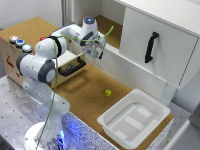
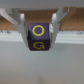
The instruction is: Put the grasped purple block inside the left cabinet
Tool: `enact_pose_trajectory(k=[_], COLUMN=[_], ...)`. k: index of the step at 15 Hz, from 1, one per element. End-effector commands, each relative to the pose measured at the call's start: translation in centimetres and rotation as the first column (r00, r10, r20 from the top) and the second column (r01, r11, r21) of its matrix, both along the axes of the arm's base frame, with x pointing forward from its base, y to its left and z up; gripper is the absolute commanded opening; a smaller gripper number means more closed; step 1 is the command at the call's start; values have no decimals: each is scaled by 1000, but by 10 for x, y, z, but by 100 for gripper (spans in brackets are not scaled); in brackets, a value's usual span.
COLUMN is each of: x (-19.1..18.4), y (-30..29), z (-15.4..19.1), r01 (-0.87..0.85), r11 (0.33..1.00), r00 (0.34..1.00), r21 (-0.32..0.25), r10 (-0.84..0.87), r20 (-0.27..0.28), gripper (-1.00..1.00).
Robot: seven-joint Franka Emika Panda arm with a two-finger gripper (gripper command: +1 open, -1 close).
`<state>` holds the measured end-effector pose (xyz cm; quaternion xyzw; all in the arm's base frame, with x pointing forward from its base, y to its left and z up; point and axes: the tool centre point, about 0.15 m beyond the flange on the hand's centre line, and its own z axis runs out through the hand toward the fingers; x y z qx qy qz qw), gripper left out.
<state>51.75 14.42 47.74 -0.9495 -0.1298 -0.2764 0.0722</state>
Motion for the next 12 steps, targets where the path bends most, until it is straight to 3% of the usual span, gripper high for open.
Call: enact_pose_trajectory(k=[1, 3, 6, 10, 11, 12], x=[96, 130, 168, 193, 188, 180], y=[40, 38, 37, 41, 42, 44], z=[11, 12, 12, 7, 6, 6], r01=[108, 155, 172, 211, 207, 200], r11=[993, 987, 983, 973, 974, 975], r00=[994, 987, 982, 973, 973, 975], r21=[-44, -31, -56, -90, -94, -101], r10=[-110, -156, -176, -217, -214, -209], r20=[-29, -33, -67, -75, -82, -82], gripper=[-100, -100, -100, -100, 100, 100])
